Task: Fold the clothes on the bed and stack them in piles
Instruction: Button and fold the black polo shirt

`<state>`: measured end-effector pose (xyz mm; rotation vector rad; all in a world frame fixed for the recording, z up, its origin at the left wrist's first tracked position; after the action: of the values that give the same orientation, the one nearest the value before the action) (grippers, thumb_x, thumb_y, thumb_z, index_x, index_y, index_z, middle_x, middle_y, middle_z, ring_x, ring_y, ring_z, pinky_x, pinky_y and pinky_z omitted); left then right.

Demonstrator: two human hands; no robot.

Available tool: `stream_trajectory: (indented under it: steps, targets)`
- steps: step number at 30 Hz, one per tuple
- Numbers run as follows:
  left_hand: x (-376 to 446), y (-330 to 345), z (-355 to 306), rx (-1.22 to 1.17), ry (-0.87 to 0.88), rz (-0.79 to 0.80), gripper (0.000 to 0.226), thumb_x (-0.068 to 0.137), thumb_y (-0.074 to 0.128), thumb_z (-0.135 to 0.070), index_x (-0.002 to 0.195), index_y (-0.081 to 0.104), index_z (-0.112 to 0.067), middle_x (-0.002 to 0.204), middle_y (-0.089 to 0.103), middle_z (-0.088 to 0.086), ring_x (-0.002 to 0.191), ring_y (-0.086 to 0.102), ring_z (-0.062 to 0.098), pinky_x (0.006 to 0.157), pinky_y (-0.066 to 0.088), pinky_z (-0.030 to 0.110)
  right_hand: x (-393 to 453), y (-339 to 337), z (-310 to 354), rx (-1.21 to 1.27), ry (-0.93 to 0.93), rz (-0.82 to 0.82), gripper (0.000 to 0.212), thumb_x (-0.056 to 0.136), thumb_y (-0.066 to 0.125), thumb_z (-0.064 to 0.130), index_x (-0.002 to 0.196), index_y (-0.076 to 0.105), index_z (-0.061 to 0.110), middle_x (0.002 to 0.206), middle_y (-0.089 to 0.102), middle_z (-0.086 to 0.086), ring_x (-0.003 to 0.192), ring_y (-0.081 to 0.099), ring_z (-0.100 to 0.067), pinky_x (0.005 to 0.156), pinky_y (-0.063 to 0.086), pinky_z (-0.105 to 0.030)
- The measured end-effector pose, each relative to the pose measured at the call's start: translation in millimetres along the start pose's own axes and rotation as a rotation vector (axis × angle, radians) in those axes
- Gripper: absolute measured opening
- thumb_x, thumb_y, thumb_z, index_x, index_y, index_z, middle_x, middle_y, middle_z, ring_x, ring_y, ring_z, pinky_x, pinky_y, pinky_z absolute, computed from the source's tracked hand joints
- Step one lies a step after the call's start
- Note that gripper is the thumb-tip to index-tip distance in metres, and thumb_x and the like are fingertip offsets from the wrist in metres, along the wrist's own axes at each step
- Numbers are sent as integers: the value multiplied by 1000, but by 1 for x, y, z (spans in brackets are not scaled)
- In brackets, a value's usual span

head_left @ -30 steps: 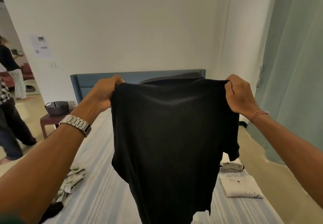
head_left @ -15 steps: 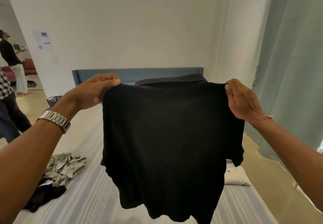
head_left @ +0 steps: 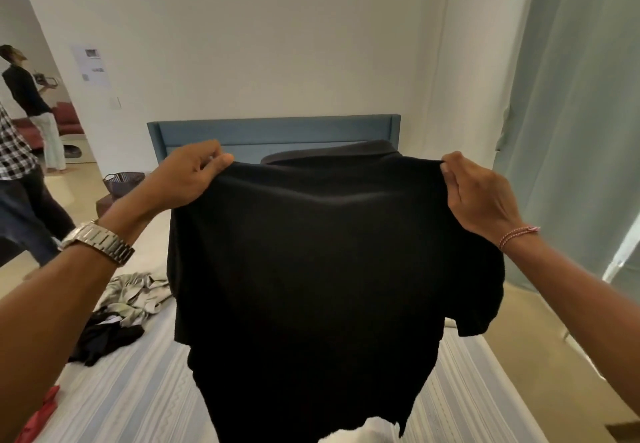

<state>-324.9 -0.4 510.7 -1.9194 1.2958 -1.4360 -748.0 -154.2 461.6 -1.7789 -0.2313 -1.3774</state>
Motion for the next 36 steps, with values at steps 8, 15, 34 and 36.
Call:
stream_trajectory:
  steps: [8, 15, 34, 36]
  targets:
    - [-8, 40, 34, 97, -16, 177, 47, 88, 64, -62, 69, 56, -20, 63, 59, -1, 59, 58, 18, 56, 39, 27, -13, 23, -5, 56, -44, 114, 47, 108, 27, 47, 99, 53, 10, 65, 56, -3, 44, 48, -16, 42, 50, -32]
    - [22, 146, 126, 280, -129, 204, 48, 87, 51, -67, 65, 49, -25, 61, 55, -5, 60, 53, 14, 54, 32, 28, -40, 153, -37, -115, 85, 372, 66, 92, 29, 83, 85, 48, 19, 64, 55, 3, 46, 52, -13, 43, 53, -34]
    - [27, 622, 434, 558, -269, 471, 54, 103, 27, -61, 101, 66, -23, 89, 71, 5, 78, 67, 28, 60, 33, 32, -309, 611, -124, -287, 402, 835, 56, 95, 41, 71, 86, 44, 16, 68, 46, 3, 54, 58, -28, 47, 44, -34]
    - [26, 651, 453, 562, -292, 486, 55, 103, 26, -60, 99, 64, -20, 87, 70, 6, 74, 65, 29, 59, 34, 33, -324, 639, -133, -303, 357, 847, 57, 95, 40, 71, 86, 43, 14, 68, 47, 1, 50, 53, -26, 46, 34, -30]
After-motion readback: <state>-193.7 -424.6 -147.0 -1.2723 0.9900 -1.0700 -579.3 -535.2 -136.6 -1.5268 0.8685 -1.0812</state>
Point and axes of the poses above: each hand's wrist, its own x-axis towards the middle knuckle, its own y-axis out of the palm, z = x × y, the point moved 4 cm from there along x, towards the middle knuckle
